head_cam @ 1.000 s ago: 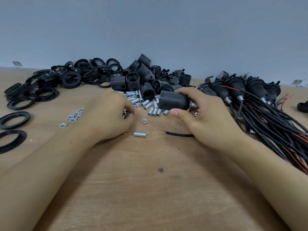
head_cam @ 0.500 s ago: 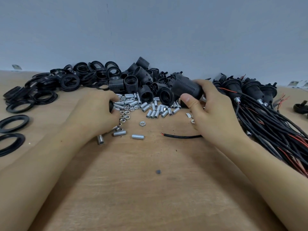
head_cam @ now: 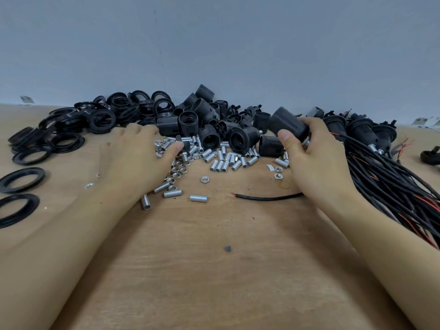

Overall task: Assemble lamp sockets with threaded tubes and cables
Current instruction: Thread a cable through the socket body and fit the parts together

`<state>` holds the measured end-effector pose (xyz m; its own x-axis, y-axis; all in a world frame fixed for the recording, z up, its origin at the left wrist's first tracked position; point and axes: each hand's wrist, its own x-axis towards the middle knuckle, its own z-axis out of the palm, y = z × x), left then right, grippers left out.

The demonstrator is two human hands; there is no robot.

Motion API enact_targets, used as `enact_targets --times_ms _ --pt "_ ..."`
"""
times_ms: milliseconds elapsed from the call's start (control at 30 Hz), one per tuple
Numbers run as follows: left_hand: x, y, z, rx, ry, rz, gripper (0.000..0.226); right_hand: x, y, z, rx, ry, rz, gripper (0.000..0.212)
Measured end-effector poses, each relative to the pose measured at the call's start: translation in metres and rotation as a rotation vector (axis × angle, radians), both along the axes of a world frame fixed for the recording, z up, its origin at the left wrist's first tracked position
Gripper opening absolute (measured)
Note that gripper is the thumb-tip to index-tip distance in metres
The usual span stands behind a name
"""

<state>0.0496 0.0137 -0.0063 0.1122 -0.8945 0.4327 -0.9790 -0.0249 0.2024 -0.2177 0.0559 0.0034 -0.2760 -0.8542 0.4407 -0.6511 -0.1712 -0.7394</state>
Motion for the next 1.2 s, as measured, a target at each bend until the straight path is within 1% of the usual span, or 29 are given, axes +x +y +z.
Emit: enact_targets --times_ms 67,133,200,300,367,467,567,633,733,833,900,1000,1067,1200 --pt "0.008 -0.003 -0.001 0.019 -0.022 0.177 0.070 0.000 -0.001 -0.001 0.009 -0.004 0.011 0.032" --pt "0.014 -0.006 -0.002 0.074 -0.012 0.265 0.063 0.001 0.000 -0.004 0.014 -0.015 0.040 0.024" --pt "0.017 -0.010 -0.006 0.120 0.021 0.277 0.052 0.003 0.000 -0.006 0.012 0.001 0.070 0.017" --pt "0.023 -0.016 -0.010 0.176 0.048 0.223 0.045 0.006 0.000 -0.007 0.015 0.050 0.089 0.019" --pt "0.035 -0.021 -0.009 0.192 0.068 0.240 0.049 0.006 0.001 -0.008 0.023 0.061 0.096 0.020" --pt "0.058 -0.024 -0.007 0.194 0.118 0.357 0.063 0.005 0.001 -0.009 0.029 0.061 0.110 0.025" --pt "0.066 -0.026 -0.007 0.272 0.182 0.408 0.068 0.005 0.001 -0.009 0.030 0.086 0.109 0.029" --pt "0.064 -0.026 -0.008 0.267 0.179 0.415 0.064 0.005 0.001 -0.010 0.039 0.098 0.110 0.031" --pt "0.060 -0.024 -0.007 0.136 0.122 0.365 0.050 0.005 0.001 -0.011 0.048 0.106 0.115 0.035" --pt "0.055 -0.026 -0.004 0.031 0.165 0.224 0.039 0.004 0.001 -0.012 0.046 0.113 0.117 0.036" --pt "0.051 -0.027 -0.003 -0.009 0.203 0.179 0.037 0.005 0.001 -0.012 0.051 0.124 0.121 0.034" --pt "0.052 -0.029 -0.006 -0.001 0.178 0.149 0.028 0.005 0.000 -0.013 0.061 0.127 0.125 0.035" --pt "0.052 -0.031 -0.008 0.023 0.199 0.133 0.021 0.005 0.000 -0.013 0.059 0.128 0.126 0.035" --pt "0.051 -0.027 -0.004 -0.012 0.237 0.141 0.016 0.007 0.000 -0.013 0.060 0.135 0.133 0.035"
